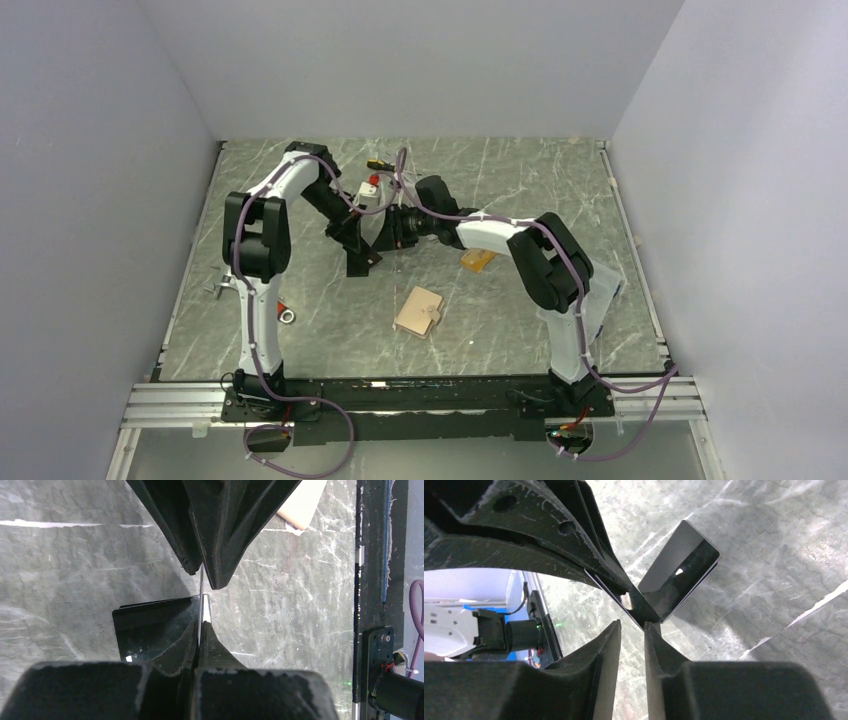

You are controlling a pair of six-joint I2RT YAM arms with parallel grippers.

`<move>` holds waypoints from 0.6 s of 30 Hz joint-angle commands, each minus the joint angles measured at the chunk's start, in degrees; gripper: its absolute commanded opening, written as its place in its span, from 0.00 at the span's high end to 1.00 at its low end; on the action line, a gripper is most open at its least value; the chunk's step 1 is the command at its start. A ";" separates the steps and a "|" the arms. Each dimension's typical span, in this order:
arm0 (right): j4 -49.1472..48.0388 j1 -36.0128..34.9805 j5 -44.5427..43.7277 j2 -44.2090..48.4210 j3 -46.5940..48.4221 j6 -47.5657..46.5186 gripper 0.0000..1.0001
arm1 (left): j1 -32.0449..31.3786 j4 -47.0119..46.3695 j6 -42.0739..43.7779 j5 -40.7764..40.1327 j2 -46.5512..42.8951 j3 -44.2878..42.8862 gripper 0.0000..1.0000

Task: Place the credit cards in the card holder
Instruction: Pick up the credit card from the center of the board.

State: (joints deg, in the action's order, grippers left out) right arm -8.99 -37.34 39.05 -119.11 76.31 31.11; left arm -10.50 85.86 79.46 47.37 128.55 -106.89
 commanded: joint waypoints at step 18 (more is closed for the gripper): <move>5.41 -1.79 0.68 20.46 -1.75 -20.54 0.25 | -2.40 4.27 -1.22 9.88 -22.16 9.59 1.00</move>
State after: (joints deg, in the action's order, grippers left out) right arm -7.94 -37.30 39.75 -99.61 70.61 19.05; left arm -11.29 88.18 78.28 53.76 110.74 -98.56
